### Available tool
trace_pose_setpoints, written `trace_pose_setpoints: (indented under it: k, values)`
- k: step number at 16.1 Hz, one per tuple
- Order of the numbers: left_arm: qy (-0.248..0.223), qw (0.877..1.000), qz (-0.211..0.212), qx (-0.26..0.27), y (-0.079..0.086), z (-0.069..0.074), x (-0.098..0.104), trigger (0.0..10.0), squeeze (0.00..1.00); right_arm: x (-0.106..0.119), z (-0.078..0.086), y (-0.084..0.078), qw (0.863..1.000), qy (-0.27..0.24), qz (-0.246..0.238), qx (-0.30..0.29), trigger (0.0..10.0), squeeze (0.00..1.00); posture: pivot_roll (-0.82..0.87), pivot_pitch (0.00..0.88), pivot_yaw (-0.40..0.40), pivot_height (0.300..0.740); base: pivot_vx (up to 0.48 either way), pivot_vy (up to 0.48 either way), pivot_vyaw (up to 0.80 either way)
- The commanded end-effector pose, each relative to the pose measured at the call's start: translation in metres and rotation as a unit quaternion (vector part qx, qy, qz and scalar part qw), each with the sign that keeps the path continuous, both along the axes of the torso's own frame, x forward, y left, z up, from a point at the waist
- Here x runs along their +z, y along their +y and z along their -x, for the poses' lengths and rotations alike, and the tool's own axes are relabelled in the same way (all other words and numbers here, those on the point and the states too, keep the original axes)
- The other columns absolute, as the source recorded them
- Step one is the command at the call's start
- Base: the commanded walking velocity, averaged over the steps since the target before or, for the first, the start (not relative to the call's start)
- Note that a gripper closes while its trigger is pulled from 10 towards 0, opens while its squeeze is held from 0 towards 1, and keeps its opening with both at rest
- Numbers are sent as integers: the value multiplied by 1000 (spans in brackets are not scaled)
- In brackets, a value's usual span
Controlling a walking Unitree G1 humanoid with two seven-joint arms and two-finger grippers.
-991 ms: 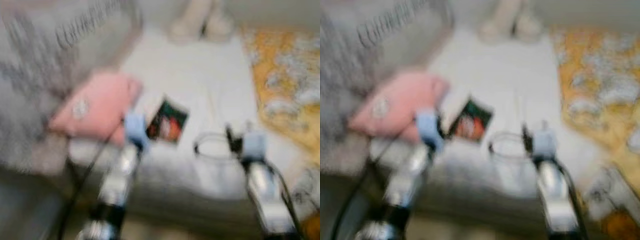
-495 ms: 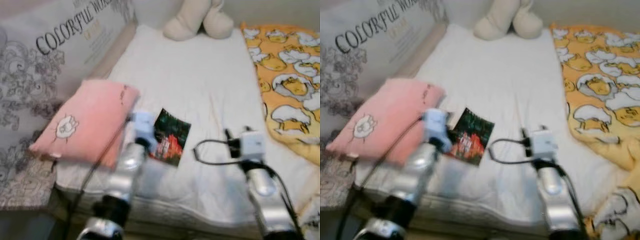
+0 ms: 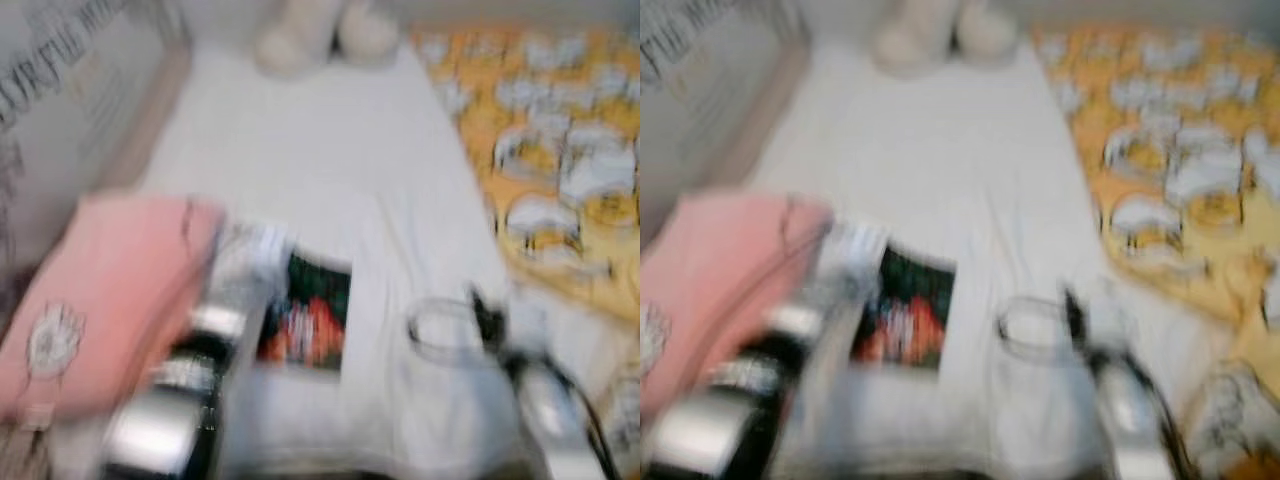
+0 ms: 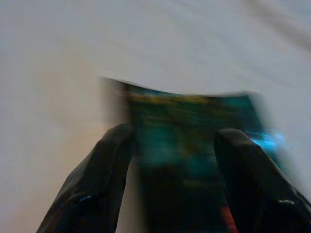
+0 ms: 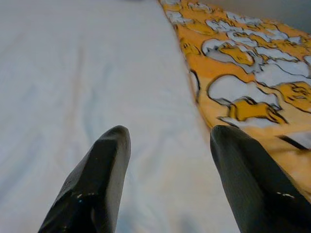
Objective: Clean up the room
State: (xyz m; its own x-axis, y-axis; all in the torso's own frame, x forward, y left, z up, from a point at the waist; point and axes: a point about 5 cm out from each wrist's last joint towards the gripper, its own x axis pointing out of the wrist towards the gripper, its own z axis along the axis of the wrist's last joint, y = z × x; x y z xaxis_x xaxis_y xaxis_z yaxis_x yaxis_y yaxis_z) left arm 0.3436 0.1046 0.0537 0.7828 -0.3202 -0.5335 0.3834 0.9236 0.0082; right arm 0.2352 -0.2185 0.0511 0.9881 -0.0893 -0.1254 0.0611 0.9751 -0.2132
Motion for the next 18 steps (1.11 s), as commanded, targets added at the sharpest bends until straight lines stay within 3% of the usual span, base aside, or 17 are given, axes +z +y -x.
trace_pose_setpoints:
  k: [1, 5, 7, 9, 12, 14, 18]
  values:
    - [19, 999, -16, 39, 31, 0, -5, 10000, 0, 5, -2, 8, 1000, -12, -5, 11, 10000, 0, -251, 30, 33, 740, 0, 0, 0]
    - [-10, 995, -48, 82, 54, -8, 3, 10000, 0, 4, 4, 5, 1000, -1, -4, 8, 10000, 0, -253, 47, 32, 740, 0, 0, 0]
    - [-65, 992, 5, 108, 54, -19, 22, 10000, 0, 4, 6, 5, 1000, 4, -2, 12, 10000, 0, -247, 53, 21, 740, 0, 0, 0]
    - [-63, 993, 17, 101, 52, -19, 23, 10000, 0, 3, 6, 4, 1000, 11, 1, 17, 10000, 0, -237, 58, 13, 740, 0, 0, 0]
    - [-63, 994, -35, 81, 51, -12, 11, 10000, 0, 4, 5, 4, 1000, 15, 4, 25, 10000, 0, -232, 67, -4, 740, 0, 0, 0]
    - [-110, 990, -67, 63, 44, -13, 15, 10000, 0, 7, 8, 4, 999, 13, 3, 34, 10000, 0, -238, 94, -23, 740, 0, 0, 0]
    - [-145, 985, -69, 57, 33, -20, 25, 10000, 0, 4, 42, -2, 998, 47, 15, 50, 10000, 0, -294, 167, -44, 740, 0, 0, 0]
